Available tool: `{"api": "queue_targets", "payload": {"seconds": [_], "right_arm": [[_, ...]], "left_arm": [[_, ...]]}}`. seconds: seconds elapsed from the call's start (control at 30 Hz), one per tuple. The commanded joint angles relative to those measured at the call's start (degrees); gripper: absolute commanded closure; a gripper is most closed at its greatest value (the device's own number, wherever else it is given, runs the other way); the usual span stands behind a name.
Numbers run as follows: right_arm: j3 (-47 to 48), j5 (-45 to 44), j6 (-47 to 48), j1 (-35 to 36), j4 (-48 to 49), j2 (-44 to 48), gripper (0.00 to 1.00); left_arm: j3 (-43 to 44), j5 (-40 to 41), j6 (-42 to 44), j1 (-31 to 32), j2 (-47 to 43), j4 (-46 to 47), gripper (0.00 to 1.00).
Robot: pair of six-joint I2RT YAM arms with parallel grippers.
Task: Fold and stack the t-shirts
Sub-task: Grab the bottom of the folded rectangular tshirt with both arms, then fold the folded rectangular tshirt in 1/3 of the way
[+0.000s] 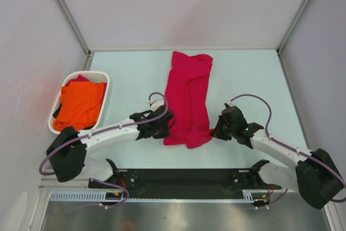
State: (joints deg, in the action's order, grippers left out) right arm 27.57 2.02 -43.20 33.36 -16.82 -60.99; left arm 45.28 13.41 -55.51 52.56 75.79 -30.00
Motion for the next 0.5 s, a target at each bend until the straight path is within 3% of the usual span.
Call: {"api": "queue_targets", "payload": {"seconds": [0.0,0.47], "right_arm": [[3.62,0.09,2.06,-0.14,8.29,-4.3,1.0],[14.79,-1.93,5.94,-2.95,15.67,-14.94,1.0]], "left_arm": [[6.74,2.15,4.52,-0.78,3.83,-0.41,1.0],[14.66,-0.31,12.43,-12.73,11.48,2.22,1.0]]}}
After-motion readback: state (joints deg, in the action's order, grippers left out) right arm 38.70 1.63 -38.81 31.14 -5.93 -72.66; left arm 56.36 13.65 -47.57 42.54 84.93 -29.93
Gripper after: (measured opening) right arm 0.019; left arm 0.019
